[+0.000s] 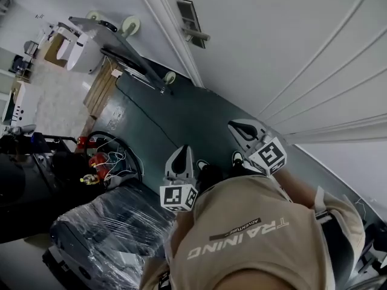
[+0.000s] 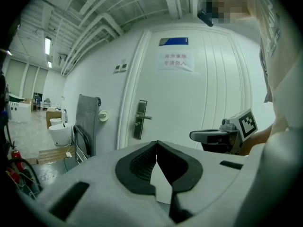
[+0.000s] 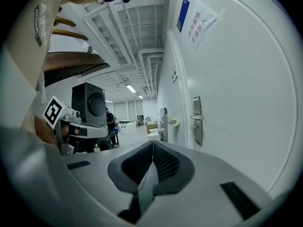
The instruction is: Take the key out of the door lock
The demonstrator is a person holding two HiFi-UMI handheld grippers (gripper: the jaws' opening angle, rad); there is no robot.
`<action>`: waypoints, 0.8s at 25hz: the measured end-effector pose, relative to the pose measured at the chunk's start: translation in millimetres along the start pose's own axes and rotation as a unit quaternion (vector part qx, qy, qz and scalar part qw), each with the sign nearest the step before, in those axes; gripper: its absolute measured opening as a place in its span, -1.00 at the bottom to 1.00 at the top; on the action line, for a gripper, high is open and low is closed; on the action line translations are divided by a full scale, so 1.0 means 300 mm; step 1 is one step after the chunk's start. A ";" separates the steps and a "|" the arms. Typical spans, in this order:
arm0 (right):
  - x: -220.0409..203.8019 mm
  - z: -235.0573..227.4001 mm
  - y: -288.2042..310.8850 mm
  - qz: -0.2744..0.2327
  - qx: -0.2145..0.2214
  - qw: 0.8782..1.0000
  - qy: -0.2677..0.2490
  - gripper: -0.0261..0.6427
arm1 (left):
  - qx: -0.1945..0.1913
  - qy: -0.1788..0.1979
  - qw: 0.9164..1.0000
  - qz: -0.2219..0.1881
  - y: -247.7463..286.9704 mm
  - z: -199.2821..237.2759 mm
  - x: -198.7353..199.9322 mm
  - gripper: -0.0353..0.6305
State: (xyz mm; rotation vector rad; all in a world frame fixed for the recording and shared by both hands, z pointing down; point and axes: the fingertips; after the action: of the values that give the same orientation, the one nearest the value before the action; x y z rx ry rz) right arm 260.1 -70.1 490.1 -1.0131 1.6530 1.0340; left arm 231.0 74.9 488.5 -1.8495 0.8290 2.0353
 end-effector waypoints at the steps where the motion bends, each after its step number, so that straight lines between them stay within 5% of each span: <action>1: -0.003 0.001 0.014 0.002 -0.005 1.000 0.000 -0.88 | -0.004 0.000 1.000 0.003 0.006 0.014 -0.012 -0.87; 7: 0.039 0.063 0.136 -0.005 -0.014 1.000 0.026 -0.88 | -0.048 0.034 0.998 -0.002 0.025 0.109 0.010 -0.87; 13: 0.112 0.162 0.326 -0.014 -0.012 1.000 0.015 -0.88 | -0.044 0.006 0.999 -0.013 -0.011 0.305 0.013 -0.87; 20: 0.097 0.224 0.483 -0.011 -0.055 0.998 0.026 -0.88 | -0.085 0.008 0.996 -0.026 0.011 0.501 0.002 -0.87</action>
State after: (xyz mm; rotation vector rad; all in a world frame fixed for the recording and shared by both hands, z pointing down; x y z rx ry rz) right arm 135.7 33.0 473.7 -1.1359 1.6389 1.1022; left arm 106.0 158.2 491.9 -1.9560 0.6209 2.1188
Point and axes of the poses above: the fingertips, and each gripper's own axes: y forward along the fingers, z to its left, x out of its top, and after that the axes turned 8 degrees about y, right-handed
